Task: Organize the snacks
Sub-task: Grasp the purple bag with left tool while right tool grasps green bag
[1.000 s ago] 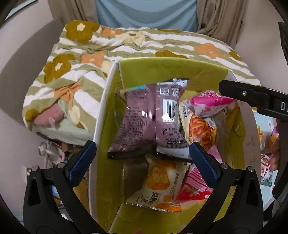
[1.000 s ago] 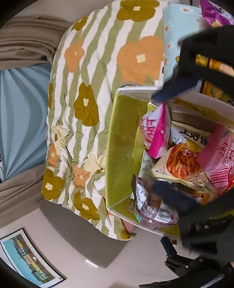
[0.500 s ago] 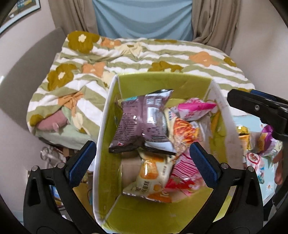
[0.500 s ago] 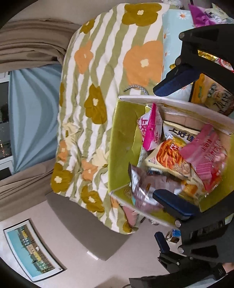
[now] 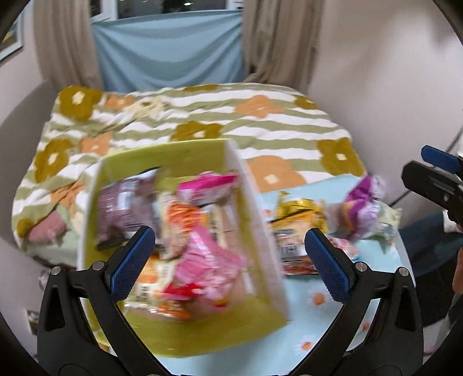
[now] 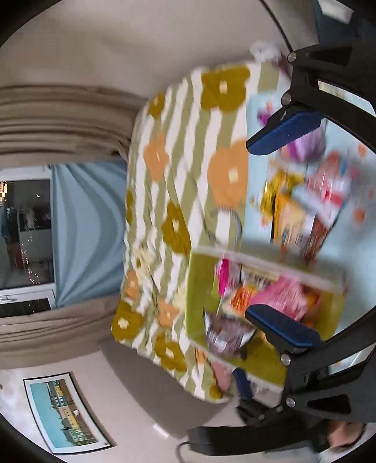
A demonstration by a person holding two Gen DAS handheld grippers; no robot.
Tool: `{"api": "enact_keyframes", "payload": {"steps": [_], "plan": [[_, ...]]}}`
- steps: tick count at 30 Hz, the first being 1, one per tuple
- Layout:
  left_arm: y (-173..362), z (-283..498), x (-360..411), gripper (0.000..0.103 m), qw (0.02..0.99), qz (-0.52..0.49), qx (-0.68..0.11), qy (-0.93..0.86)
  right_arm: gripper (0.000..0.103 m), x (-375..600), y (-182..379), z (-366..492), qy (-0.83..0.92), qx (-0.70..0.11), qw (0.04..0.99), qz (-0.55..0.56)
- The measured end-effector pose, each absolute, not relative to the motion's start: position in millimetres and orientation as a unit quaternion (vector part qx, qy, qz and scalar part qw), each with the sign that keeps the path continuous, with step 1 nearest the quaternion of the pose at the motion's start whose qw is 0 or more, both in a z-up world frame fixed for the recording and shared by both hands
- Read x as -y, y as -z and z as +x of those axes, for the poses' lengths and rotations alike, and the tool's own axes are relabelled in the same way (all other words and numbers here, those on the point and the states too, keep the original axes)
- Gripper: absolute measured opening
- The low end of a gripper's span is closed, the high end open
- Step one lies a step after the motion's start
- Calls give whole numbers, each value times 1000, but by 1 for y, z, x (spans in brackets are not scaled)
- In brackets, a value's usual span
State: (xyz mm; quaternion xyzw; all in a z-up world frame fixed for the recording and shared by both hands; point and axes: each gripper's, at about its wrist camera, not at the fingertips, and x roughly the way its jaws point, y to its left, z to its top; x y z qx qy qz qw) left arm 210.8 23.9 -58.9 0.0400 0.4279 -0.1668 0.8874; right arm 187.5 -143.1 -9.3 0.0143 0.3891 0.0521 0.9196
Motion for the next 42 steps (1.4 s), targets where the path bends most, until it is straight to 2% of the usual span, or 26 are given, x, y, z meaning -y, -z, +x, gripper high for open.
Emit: {"api": "enact_keyframes", "payload": {"steps": [11,21,31,37,39,40,42], "plan": [[62,202,109,103,861,62,-440,248,103,292,40,130,-12,-405,914,-32],[122,227,228,103,803,100,-507,295,103,370,116,126,-84,-437,892,-80],[175,249,274,103,776,186,-532,284,103,380,194,153,-147,-488,851,-125],[191,258,276,103,775,166,-536,290,103,369,217,161,-174,-487,841,-158],[193,258,277,97,774,162,-537,294,103,366,222,163,-183,-483,839,-171],[195,258,278,87,771,157,-540,299,103,363,224,163,-187,-480,838,-180],[195,256,278,84,776,158,-536,293,103,358,228,164,-192,-481,833,-193]]}}
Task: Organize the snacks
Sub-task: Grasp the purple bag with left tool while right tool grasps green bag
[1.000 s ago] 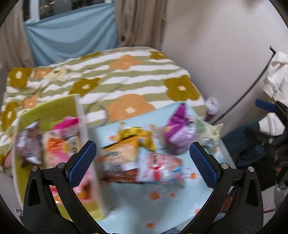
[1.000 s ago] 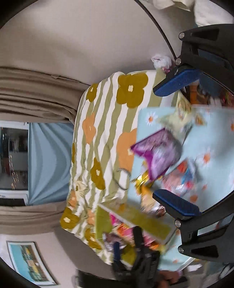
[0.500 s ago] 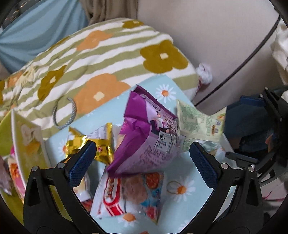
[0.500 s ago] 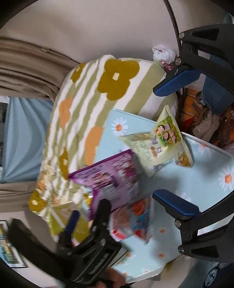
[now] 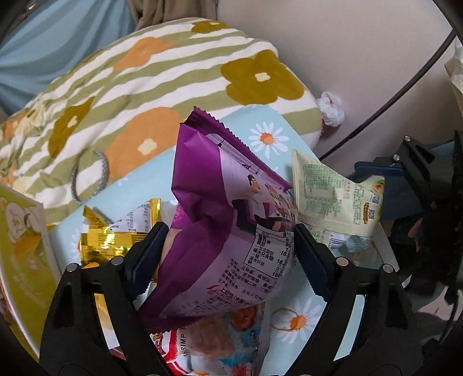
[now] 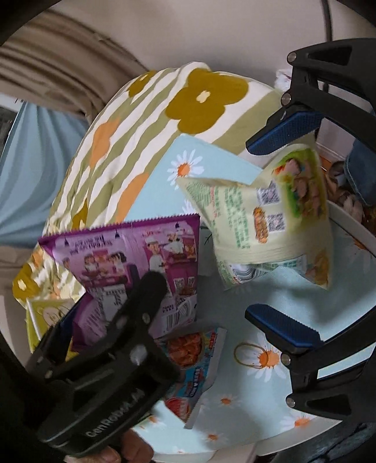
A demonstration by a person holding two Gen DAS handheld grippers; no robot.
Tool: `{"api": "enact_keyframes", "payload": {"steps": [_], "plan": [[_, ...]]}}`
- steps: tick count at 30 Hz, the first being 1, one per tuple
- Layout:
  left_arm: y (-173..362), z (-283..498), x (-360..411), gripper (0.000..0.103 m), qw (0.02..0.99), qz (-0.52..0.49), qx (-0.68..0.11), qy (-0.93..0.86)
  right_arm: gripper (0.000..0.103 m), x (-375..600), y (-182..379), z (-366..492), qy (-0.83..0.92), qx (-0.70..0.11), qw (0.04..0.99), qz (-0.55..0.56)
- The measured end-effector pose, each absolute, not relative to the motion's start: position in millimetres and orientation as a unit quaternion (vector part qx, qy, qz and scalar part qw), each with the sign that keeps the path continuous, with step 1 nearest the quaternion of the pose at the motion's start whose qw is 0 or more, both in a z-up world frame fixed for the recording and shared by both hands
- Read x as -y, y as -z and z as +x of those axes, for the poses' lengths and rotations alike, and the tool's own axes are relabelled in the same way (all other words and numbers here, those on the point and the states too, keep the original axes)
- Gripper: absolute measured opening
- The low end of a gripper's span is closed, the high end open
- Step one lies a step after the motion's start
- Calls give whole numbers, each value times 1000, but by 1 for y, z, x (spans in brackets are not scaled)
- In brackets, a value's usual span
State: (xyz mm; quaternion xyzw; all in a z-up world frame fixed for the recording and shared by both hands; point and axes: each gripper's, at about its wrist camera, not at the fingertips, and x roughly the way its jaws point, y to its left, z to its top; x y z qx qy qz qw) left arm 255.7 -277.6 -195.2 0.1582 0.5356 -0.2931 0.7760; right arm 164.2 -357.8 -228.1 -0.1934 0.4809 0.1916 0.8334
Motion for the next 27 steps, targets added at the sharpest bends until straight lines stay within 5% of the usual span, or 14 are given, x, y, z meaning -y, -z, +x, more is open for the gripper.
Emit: {"api": "enact_keyframes", "payload": {"steps": [5,12,18,22,27], "plan": [[191,251,270,70,788,140,-534,274,102,352,233,162,-191,-474,833,-211],[182,242,259,69,801,116,-530,252,97,351,240,159,-193,-477,828,-223],[182,235,255,69,807,104,-529,240,85,353,248,161,-191,-483,825,-222],[179,232,255,69,811,98,-526,237,65,358,247,163,-182,-485,828,-215],[167,227,254,69,819,87,-515,237,60,369,238,167,-164,-494,833,-187]]}}
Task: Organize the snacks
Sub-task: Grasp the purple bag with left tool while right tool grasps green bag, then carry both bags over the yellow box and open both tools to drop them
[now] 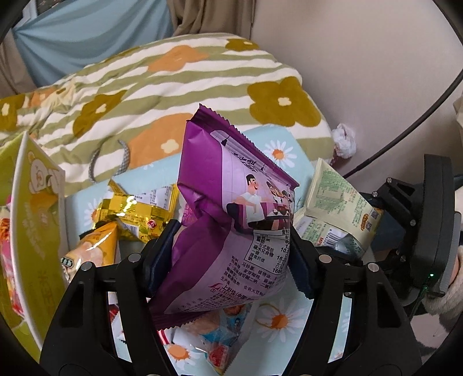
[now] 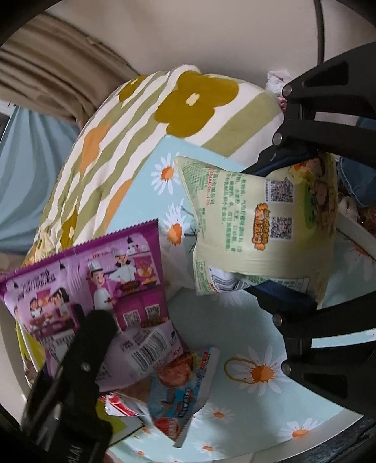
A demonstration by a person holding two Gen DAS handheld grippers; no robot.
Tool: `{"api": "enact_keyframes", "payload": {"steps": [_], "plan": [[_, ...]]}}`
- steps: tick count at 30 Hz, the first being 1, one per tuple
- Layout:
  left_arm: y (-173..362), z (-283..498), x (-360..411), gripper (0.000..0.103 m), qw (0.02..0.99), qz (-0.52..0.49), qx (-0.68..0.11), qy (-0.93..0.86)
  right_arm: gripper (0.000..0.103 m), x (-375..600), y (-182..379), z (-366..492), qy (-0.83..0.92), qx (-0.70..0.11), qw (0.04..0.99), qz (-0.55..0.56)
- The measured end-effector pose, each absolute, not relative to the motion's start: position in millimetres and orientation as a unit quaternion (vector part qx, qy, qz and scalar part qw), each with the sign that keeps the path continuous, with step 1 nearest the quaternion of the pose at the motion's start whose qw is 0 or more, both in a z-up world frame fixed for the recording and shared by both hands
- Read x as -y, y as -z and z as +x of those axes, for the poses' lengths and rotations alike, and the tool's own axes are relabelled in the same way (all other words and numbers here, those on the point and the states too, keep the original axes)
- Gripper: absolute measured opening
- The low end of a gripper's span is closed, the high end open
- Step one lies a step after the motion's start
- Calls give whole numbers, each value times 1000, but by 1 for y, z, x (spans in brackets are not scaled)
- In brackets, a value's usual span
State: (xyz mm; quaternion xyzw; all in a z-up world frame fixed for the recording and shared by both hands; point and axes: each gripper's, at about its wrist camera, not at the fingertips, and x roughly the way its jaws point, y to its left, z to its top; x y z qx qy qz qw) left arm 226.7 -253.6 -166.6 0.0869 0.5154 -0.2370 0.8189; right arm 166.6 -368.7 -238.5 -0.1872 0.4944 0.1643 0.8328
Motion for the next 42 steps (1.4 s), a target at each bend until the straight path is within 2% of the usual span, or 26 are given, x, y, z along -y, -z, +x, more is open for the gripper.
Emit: {"api": "enact_keyframes", "payload": {"steps": [12,22,34,42], "plan": [[81,212,214,69,868,25,-447,217,60,371,162,154,-150,-452,867,-148],[38,194,88,69,903,-21,-420,84,60,302,97,175,-213,-393,889,-99],[56,190,-83,69,890,-62,-452,-8,60,149,63,208,-294,-376,876,-73],[92,208,-118,69,866,-44,-498,23,60,76,61,229,-307,-390,865,-70]]}}
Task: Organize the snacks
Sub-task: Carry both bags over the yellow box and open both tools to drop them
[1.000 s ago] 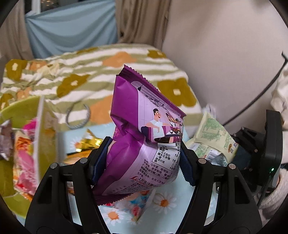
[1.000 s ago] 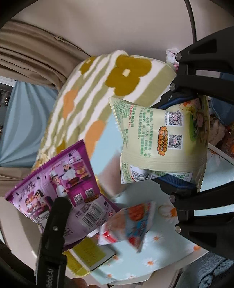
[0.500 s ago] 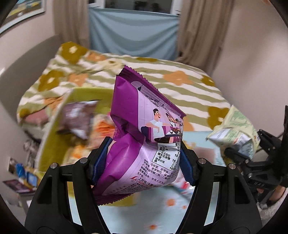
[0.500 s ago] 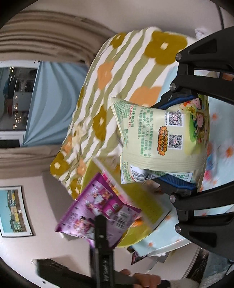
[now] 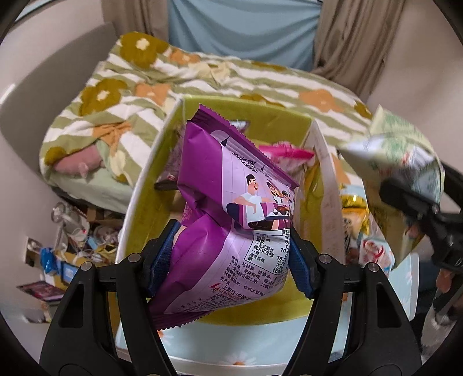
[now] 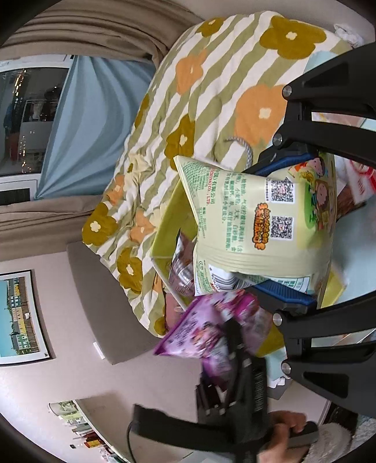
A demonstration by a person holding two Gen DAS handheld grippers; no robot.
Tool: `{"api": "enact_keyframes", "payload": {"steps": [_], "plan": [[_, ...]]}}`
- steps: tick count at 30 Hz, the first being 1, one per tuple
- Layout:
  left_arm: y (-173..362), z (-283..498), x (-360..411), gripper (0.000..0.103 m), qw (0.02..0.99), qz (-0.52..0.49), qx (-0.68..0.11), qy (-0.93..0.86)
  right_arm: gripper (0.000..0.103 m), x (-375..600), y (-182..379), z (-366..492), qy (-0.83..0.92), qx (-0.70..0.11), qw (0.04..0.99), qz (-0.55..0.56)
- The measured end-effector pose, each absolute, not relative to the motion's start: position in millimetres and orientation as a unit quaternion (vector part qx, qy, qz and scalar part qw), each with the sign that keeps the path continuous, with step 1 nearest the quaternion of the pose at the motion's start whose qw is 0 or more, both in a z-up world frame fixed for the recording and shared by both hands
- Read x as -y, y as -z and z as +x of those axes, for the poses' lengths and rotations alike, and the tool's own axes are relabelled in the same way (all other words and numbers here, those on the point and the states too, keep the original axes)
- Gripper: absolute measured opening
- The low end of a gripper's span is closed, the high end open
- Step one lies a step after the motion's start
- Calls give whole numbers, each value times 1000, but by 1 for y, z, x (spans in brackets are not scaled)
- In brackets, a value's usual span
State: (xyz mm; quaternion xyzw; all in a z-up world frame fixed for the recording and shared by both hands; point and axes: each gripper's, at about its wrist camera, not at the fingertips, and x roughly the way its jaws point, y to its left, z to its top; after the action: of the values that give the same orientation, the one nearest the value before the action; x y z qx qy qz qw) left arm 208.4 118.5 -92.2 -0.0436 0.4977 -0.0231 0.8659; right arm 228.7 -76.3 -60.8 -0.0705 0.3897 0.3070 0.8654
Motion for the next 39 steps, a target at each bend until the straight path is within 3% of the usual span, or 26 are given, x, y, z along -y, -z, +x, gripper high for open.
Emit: {"api": "enact_keyframes", "payload": {"steps": [3,4,5,6,7,18,27,28,29,30,39], "plan": [[103,218,-120,71,860,-30,-506,52,60,64,65,238,-293,-402,865,-66],[105,221,-119,79,859,-27,-507,61,60,61,67,241,-286,-407,866,-62],[107,224,-117,94,858,-23,-509,69,60,59,70,246,-276,-413,866,-55],[108,227,-118,102,859,-18,-507,71,60,58,72,247,-269,-418,866,-48],[107,229,-119,103,863,-11,-500,68,60,58,75,250,-258,-426,866,-41],[91,218,-155,103,879,-11,-470,72,60,45,88,258,-211,-460,863,-6],[110,205,-173,103,874,-12,-483,50,62,11,113,272,-214,-483,849,21],[112,204,-175,103,874,-13,-484,47,70,10,116,273,-215,-484,848,27],[113,203,-176,103,874,-13,-484,47,91,10,119,273,-217,-483,847,37],[114,202,-177,103,874,-12,-484,47,102,10,121,273,-220,-481,848,44],[111,201,-178,103,878,-21,-476,50,103,16,107,261,-216,-455,863,38]]}}
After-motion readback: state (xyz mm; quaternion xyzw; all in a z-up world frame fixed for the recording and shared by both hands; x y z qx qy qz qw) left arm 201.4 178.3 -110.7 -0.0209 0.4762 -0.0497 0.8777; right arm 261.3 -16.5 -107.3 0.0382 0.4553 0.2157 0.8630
